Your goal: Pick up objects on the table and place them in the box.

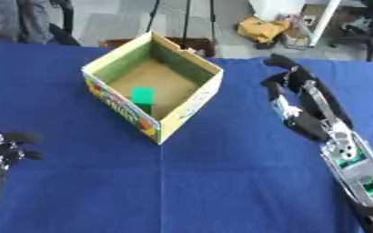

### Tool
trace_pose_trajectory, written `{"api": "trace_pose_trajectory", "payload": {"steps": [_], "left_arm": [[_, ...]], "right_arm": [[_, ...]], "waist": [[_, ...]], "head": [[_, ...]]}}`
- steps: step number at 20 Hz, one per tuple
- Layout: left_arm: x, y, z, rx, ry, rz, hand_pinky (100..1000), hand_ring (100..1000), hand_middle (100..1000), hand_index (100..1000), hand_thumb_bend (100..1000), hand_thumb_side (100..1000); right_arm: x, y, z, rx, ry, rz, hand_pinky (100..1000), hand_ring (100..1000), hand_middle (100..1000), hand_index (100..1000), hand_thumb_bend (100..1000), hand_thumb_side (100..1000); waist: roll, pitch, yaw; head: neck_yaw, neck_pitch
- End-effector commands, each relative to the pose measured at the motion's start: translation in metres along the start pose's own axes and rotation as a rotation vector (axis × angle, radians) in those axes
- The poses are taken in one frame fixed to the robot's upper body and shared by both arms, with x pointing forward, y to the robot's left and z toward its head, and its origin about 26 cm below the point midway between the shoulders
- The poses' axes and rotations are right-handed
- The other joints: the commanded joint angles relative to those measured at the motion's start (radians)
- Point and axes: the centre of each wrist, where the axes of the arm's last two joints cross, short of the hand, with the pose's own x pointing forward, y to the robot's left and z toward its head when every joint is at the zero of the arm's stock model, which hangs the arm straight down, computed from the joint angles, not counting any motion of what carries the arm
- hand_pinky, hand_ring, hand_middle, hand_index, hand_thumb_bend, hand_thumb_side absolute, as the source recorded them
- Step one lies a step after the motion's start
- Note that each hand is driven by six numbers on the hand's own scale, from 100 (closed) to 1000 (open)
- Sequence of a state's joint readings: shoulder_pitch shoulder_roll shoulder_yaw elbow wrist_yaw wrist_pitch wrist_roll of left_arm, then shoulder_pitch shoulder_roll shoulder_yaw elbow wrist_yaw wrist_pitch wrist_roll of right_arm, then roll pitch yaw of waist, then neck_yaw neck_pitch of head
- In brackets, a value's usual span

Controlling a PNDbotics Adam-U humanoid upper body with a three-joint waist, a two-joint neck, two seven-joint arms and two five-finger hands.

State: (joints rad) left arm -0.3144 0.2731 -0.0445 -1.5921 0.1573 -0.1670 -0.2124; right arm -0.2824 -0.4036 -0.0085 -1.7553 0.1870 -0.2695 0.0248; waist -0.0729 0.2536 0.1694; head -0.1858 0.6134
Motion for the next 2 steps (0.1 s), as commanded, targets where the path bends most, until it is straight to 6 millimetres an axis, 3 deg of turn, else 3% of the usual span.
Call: {"api": "trace_pose_trajectory", "payload": {"steps": [1,2], "left_arm": [[0.0072,0.0072,-0.0008,0.014,-0.020,-0.026,606,778,577,658,395,1000],[0.0070,0.0075,-0.0003,0.014,-0.019,-0.027,606,778,578,658,392,1000]], "right_arm": [[0.0080,-0.0060,0.0025,-0.036,0.015,-0.057,690,676,838,960,100,686],[0.0069,-0.0051,0.0060,-0.035,0.030,-0.078,690,674,835,957,100,693]], "waist": [[0.004,-0.010,-0.005],[0.006,-0.009,-0.010]], "head": [[0.012,-0.007],[0.014,-0.008]]}}
